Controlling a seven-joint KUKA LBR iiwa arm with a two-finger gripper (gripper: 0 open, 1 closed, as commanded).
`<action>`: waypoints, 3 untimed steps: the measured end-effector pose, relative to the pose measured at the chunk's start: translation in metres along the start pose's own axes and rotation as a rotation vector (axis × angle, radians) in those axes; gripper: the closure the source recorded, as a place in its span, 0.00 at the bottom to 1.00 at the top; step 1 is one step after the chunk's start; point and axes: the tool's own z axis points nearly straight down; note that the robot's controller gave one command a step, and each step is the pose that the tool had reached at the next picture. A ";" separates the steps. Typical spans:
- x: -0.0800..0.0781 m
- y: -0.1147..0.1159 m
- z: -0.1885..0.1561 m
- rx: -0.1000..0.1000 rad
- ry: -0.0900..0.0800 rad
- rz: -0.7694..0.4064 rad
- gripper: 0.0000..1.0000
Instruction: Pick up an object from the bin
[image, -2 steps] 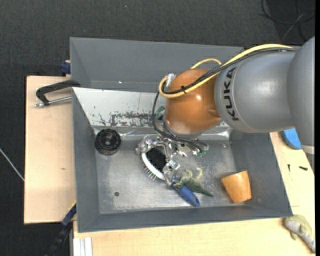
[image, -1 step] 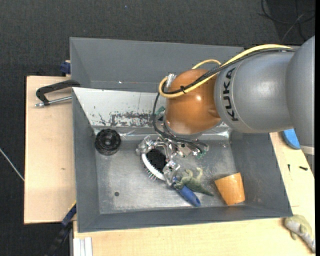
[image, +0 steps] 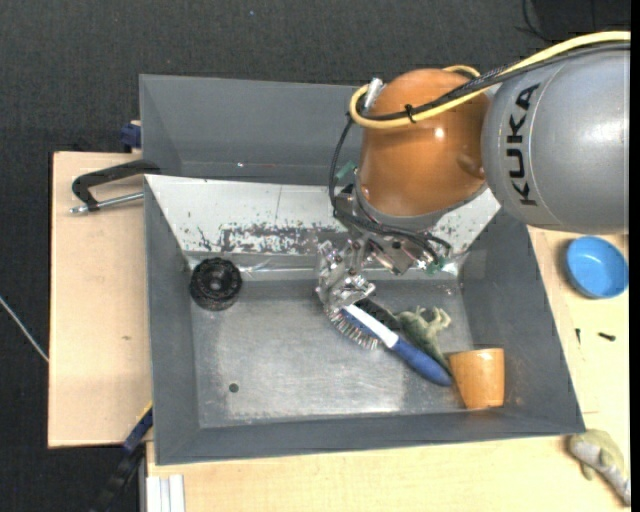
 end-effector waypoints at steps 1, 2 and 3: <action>-0.050 0.024 -0.020 -0.005 0.002 -0.285 1.00; -0.049 0.023 -0.019 -0.007 0.005 -0.282 0.00; 0.035 -0.003 0.077 -0.015 0.018 -0.503 0.00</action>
Offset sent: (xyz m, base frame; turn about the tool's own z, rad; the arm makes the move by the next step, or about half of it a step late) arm 0.0221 0.0466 0.0182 -0.2842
